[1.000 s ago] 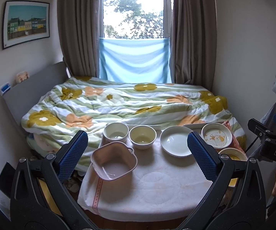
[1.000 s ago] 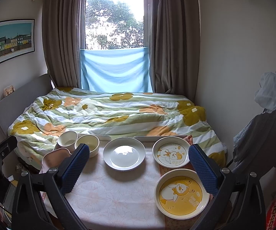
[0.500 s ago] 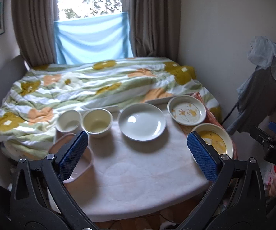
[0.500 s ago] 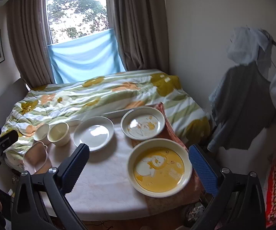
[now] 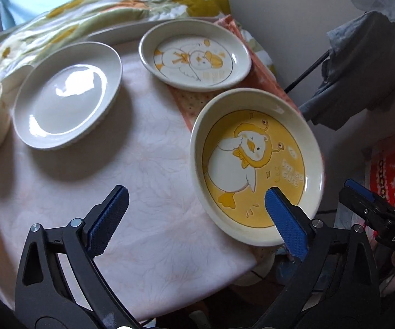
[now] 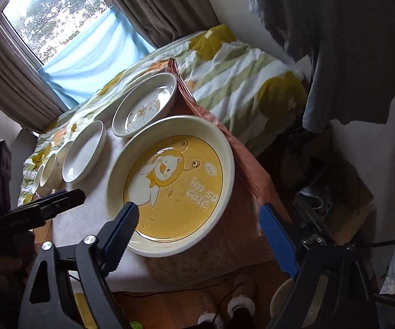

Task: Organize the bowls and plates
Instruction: 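Grasp the rim of the yellow lion-print plate with both grippers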

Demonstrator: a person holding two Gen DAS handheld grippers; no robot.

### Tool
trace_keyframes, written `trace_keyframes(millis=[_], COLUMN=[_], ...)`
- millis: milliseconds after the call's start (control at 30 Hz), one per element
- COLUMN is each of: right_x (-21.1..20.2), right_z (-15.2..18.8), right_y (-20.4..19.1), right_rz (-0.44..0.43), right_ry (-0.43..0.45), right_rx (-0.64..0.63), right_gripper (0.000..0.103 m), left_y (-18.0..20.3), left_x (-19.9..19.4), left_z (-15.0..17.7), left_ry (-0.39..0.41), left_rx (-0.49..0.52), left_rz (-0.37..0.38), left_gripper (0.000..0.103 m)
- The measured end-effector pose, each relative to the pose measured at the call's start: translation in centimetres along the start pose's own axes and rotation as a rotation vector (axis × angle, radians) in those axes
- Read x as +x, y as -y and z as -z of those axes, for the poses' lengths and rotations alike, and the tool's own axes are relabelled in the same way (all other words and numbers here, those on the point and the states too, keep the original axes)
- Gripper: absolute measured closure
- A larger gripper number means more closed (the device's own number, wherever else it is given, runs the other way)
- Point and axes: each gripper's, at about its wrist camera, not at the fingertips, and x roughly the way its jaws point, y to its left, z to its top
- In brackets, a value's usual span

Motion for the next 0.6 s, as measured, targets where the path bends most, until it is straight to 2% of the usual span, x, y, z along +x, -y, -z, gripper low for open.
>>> trace_keyframes(millis=[33, 100, 167, 367, 400, 533, 567, 600], right_x=[0.7, 2.0, 3.2, 5.4, 5.7, 6.5, 6.6, 6.7], right_z=[-0.1, -0.5, -1.0, -2.9, -3.2, -4.3, -4.4, -4.4], right_y=[0.4, 1.1, 1.7, 2.9, 3.0, 3.2, 3.4, 3.4], right_rz=[-0.018, -0.057, -0.079, -0.138, -0.137, -0.126, -0.125, -0.121], right_ry=[-0.016, -0.046, -0.072, -0.104, -0.108, -0.114, -0.116, -0.115], right_rx=[-0.002, -0.003, 0.005, -0.013, -0.024, -0.053, -0.055, -0.059], right_gripper=[0.029, 0.036, 0.039, 0.063, 0.068, 0.079, 0.082, 0.086], left_y=[0.1, 0.4, 0.4, 0.4, 0.4, 0.7, 0.9, 1.1], left_x=[0.9, 2.6, 3.9, 5.4, 5.5, 5.8, 6.0, 6.1], left_z=[0.0, -0.2, -0.3, -0.8, -1.0, -1.3, -1.4, -1.6], left_ry=[-0.012, -0.045, -0.076, -0.102, -0.106, -0.107, -0.107, -0.105], left_rx=[-0.002, -0.004, -0.010, -0.014, -0.014, -0.001, 0.002, 0.000], left_rz=[-0.003, -0.011, -0.019, -0.025, -0.022, -0.024, -0.012, -0.008], left_gripper=[0.010, 0.023, 0.031, 0.043, 0.052, 0.069, 0.078, 0.080])
